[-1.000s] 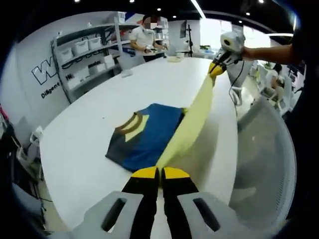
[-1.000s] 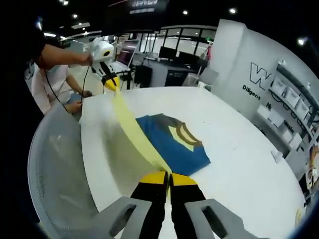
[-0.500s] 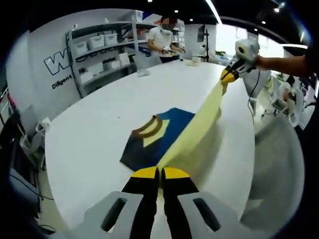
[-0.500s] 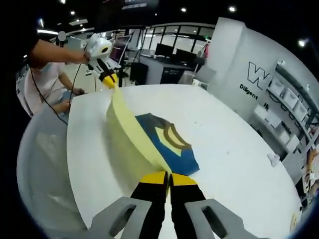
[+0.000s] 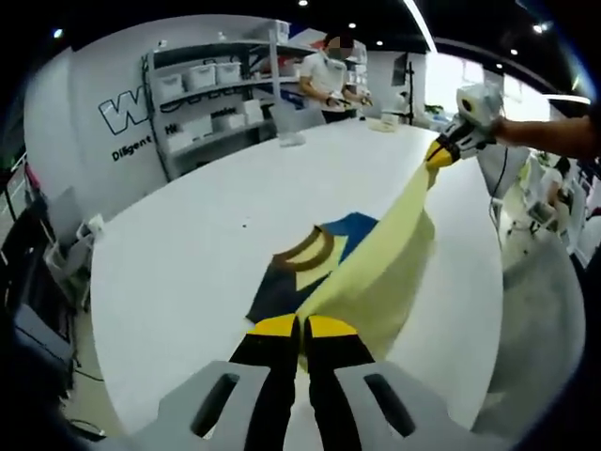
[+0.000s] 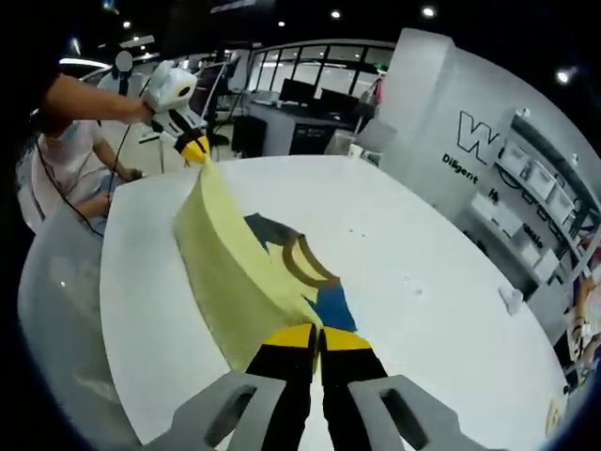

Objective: Fold the garment on the visible template until the final outline fits inside the template.

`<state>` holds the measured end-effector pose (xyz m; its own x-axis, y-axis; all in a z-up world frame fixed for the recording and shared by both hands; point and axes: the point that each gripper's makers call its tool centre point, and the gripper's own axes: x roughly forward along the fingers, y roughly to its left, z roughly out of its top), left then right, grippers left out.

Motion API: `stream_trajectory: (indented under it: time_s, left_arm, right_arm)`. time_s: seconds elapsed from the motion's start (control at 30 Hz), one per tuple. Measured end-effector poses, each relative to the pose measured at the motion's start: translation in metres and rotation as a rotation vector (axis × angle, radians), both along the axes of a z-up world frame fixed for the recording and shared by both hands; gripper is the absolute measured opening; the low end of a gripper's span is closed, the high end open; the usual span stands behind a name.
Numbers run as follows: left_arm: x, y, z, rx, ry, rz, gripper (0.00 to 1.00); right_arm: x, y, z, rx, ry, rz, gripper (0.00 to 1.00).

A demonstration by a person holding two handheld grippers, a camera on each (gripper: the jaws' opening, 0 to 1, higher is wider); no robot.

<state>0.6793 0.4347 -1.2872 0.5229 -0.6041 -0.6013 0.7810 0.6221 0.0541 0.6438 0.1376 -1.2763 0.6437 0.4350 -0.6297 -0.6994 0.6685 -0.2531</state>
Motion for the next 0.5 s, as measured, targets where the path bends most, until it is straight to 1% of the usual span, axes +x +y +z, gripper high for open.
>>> stream_trajectory:
  time_s: [0.13,0.23,0.5]
  left_arm:
    - [0.011,-0.004,0.002,-0.022,0.001,0.024,0.00]
    - [0.018,-0.007,0.002,-0.021,-0.005,0.030,0.00]
    - [0.026,-0.010,0.002,-0.013,-0.006,0.051,0.00]
  right_arm:
    - [0.011,-0.004,-0.001,0.010,0.002,-0.016,0.00]
    - [0.017,-0.007,-0.002,0.013,0.002,-0.020,0.00]
    - [0.035,-0.008,-0.004,0.021,0.005,-0.027,0.00]
